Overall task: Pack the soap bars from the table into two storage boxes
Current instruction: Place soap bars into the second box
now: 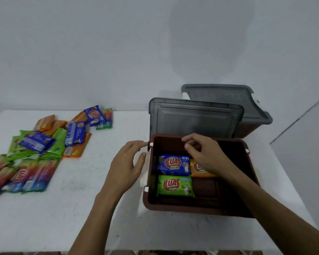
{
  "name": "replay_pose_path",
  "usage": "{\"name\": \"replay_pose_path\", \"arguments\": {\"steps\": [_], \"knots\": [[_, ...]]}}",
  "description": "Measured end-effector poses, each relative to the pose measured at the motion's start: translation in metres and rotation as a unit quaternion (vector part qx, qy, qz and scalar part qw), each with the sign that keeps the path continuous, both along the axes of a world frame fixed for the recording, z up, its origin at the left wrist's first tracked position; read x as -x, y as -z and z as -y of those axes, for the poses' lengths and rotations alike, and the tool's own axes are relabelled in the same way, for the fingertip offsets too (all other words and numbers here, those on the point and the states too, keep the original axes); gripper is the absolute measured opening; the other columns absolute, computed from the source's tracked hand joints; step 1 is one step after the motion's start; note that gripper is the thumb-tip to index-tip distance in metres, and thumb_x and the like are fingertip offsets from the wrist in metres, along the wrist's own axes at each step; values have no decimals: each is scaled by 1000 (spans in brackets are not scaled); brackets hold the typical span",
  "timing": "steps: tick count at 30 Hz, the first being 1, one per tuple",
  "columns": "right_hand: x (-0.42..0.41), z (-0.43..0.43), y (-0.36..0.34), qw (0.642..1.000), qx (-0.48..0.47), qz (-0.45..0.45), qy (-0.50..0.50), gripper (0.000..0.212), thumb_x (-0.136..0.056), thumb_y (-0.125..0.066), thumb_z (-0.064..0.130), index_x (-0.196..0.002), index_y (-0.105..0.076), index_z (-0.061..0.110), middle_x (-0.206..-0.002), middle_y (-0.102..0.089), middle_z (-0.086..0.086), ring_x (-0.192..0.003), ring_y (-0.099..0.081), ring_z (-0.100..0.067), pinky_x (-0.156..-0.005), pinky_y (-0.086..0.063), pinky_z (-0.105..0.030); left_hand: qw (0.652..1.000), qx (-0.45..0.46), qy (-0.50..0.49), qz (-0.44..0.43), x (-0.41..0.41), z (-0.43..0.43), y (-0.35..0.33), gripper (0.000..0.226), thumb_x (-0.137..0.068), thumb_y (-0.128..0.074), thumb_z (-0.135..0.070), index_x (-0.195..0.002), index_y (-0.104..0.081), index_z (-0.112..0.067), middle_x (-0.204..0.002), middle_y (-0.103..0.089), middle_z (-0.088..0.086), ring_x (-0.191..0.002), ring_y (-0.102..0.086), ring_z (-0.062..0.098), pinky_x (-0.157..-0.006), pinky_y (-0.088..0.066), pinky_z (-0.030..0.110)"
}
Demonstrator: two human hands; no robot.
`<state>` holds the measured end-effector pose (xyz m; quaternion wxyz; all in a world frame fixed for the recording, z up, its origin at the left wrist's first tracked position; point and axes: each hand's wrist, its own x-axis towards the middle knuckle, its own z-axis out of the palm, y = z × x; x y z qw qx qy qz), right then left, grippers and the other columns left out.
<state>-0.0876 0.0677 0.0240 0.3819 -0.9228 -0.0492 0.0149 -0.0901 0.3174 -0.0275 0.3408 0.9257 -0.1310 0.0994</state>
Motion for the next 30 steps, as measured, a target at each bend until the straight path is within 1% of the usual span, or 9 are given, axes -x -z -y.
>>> {"name": "replay_pose_path", "arguments": {"steps": [2, 5, 9, 12, 16, 19, 22, 26, 30], "knots": [[-7, -20, -9, 999, -38, 23, -26, 16, -96, -57, 18, -108, -63, 26, -87, -66, 13, -81, -62, 5, -70, -46, -9, 1000, 5, -24, -7, 0, -16, 0, 29, -95, -54, -28, -123, -59, -29, -122, -59, -12, -98, -56, -2, -83, -39, 9], [-21, -54, -19, 995, -54, 43, -67, 18, -96, -57, 17, -112, -63, 23, -86, -68, 14, -83, -63, 5, -74, -45, -4, 998, 1, -68, -15, -2, -45, -1, 28, -95, -54, -30, -122, -60, -31, -119, -61, -11, -92, -56, -5, -78, -44, 14], [-43, -104, -21, 989, -90, 38, -111, 22, -97, -54, 17, -118, -62, 16, -91, -69, 1, -77, -65, -11, -66, -54, -24, 991, -5, -130, -21, -7, -87, -3, 27, -95, -56, -27, -121, -61, -28, -117, -62, -7, -89, -54, -1, -73, -47, 23], [-63, -141, -16, 990, -81, 22, -117, 23, -97, -53, 21, -118, -62, 21, -97, -65, 5, -84, -63, -8, -69, -53, -23, 983, -12, -183, -31, -16, -121, 0, 28, -94, -57, -27, -121, -62, -26, -119, -63, -3, -93, -56, 7, -74, -48, 28], [-100, -187, 1, 989, -30, 6, -145, 25, -97, -52, 21, -120, -60, 21, -102, -63, 3, -87, -63, -15, -72, -51, -25, 971, -27, -234, -35, -39, -162, 9, 28, -91, -60, -24, -118, -65, -15, -120, -64, 7, -103, -60, 22, -77, -48, 32], [-133, -218, 20, 986, 33, 17, -163, 28, -96, -52, 21, -123, -60, 17, -115, -64, -6, -88, -60, -18, -71, -43, -25, 964, -58, -256, -47, -58, -181, 17, 30, -90, -62, -23, -118, -64, -13, -119, -63, 11, -104, -58, 27, -78, -48, 36], [-165, -246, 39, 979, 95, 30, -179, 32, -96, -53, 19, -127, -57, 12, -124, -60, -12, -100, -58, -25, -73, -40, -26, 959, -103, -255, -69, -76, -193, 31, 38, -89, -62, -31, -124, -60, -15, -127, -57, 12, -111, -55, 28, -82, -49, 41], [-198, -275, 63, 967, 152, 10, -204, 43, -97, -53, 20, -139, -45, 14, -138, -46, -14, -121, -50, -29, -91, -49, -35, 947, -164, -255, -107, -92, -197, 52, 53, -87, -61, -50, -131, -50, -23, -139, -45, 10, -123, -46, 29, -96, -43, 47], [-222, -295, 83, 945, 232, -15, -231, 56, -98, -51, 28, -149, -27, 32, -153, -24, -13, -139, -29, -34, -104, -45, -46, 941, -176, -272, -102, -98, -192, 65, 61, -83, -61, -58, -130, -47, -22, -141, -42, 13, -125, -43, 33, -99, -40, 50]]}}
